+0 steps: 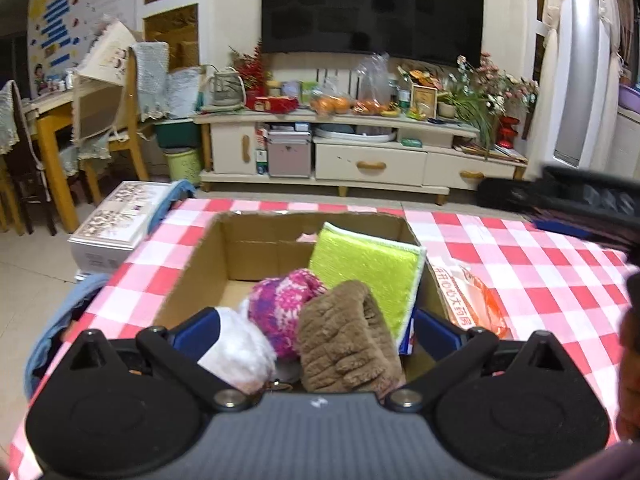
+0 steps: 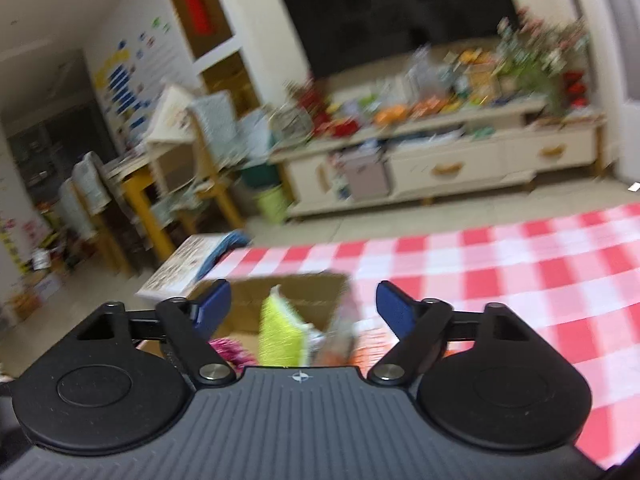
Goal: Organize soft objects
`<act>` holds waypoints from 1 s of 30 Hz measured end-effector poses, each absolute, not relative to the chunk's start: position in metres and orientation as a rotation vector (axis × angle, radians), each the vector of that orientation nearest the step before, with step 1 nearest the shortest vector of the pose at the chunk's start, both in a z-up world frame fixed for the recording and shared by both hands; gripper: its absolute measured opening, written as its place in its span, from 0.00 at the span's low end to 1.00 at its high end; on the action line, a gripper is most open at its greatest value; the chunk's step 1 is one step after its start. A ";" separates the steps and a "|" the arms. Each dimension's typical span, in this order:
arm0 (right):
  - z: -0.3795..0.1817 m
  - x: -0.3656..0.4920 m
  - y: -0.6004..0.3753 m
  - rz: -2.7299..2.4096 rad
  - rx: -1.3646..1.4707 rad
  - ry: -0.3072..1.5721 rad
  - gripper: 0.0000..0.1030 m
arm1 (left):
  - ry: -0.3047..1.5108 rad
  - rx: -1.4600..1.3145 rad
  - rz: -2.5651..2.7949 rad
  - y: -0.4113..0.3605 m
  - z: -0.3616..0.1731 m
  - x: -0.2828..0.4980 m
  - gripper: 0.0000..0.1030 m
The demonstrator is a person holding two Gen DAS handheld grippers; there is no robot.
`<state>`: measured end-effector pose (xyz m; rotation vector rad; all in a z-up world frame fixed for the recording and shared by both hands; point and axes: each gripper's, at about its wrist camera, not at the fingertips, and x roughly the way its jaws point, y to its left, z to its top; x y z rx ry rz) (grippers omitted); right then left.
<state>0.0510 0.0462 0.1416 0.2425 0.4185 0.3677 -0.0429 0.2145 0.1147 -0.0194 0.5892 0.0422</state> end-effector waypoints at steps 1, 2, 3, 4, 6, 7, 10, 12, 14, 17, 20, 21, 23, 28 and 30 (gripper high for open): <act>0.143 0.042 0.044 0.343 0.232 0.407 0.97 | 0.587 -0.023 0.047 0.214 0.117 -0.047 0.99; 0.143 0.033 0.042 0.321 0.227 0.402 0.97 | 0.585 -0.026 0.051 0.214 0.118 -0.051 0.99; 0.143 0.024 0.039 0.301 0.228 0.401 0.97 | 0.585 -0.026 0.057 0.213 0.119 -0.055 0.99; 0.143 0.016 0.037 0.286 0.231 0.402 0.97 | 0.585 -0.022 0.062 0.212 0.120 -0.060 0.99; 0.143 0.000 0.032 0.269 0.233 0.415 0.97 | 0.586 -0.012 0.067 0.207 0.121 -0.070 0.99; 0.141 -0.009 0.031 0.257 0.223 0.420 0.98 | 0.584 -0.007 0.068 0.205 0.122 -0.077 0.99; 0.138 -0.036 0.029 0.210 0.184 0.424 0.98 | 0.573 0.007 0.079 0.201 0.124 -0.095 0.99; 0.134 -0.054 0.029 0.194 0.167 0.441 0.98 | 0.569 0.015 0.081 0.198 0.125 -0.105 0.99; 0.130 -0.071 0.026 0.196 0.161 0.464 0.98 | 0.567 0.019 0.080 0.197 0.125 -0.116 0.99; 0.128 -0.093 0.027 0.200 0.139 0.482 0.98 | 0.567 0.009 0.079 0.195 0.125 -0.129 0.99; 0.131 -0.116 0.028 0.205 0.126 0.472 0.98 | 0.561 0.009 0.076 0.193 0.125 -0.141 0.99; 0.133 -0.121 0.029 0.209 0.115 0.471 0.98 | 0.556 0.011 0.077 0.193 0.125 -0.145 0.99; 0.134 -0.130 0.032 0.210 0.098 0.464 0.98 | 0.548 0.009 0.081 0.192 0.125 -0.152 0.99; 0.135 -0.142 0.037 0.214 0.087 0.447 0.98 | 0.522 -0.006 0.102 0.196 0.128 -0.168 0.99; 0.135 -0.145 0.041 0.217 0.084 0.438 0.98 | 0.515 -0.014 0.110 0.199 0.128 -0.175 0.99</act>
